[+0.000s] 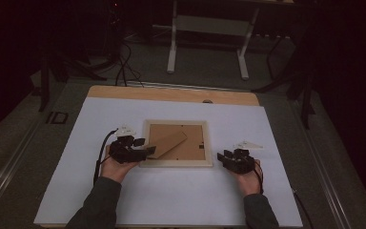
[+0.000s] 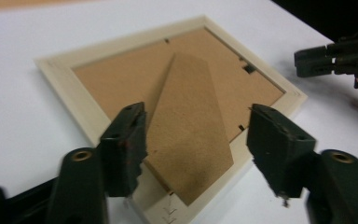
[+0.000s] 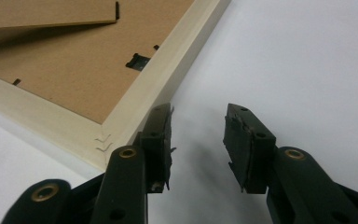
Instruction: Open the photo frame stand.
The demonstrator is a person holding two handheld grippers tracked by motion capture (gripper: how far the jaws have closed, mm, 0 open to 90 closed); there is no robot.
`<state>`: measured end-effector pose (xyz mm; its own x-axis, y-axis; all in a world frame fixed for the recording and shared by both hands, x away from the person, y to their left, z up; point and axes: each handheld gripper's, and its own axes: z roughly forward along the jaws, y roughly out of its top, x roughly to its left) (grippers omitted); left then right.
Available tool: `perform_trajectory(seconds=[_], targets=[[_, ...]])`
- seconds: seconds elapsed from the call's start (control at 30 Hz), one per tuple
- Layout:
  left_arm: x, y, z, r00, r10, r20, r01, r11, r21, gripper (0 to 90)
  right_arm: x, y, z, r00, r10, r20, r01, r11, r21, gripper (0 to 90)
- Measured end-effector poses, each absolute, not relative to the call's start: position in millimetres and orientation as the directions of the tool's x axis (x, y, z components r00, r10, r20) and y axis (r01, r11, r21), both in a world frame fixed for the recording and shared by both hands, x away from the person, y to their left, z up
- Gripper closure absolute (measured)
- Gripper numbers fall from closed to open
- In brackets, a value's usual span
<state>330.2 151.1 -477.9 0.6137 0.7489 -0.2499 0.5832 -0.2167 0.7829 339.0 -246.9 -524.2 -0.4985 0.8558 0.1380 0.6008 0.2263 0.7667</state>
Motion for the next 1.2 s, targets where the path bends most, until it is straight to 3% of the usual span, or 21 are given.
perform_trajectory(seconds=[0.5,1.2], targets=[[368,138,-489,0.572,0.750,-0.331,0.670,-0.195,0.716,34.8,338,-247,-524,-0.506,0.851,0.142,0.599,0.228,0.768,58.3],[383,130,-509,0.569,0.719,-0.398,0.729,-0.218,0.649,24.9,339,-246,-525,-0.509,0.849,0.140,0.601,0.235,0.764,57.9]])
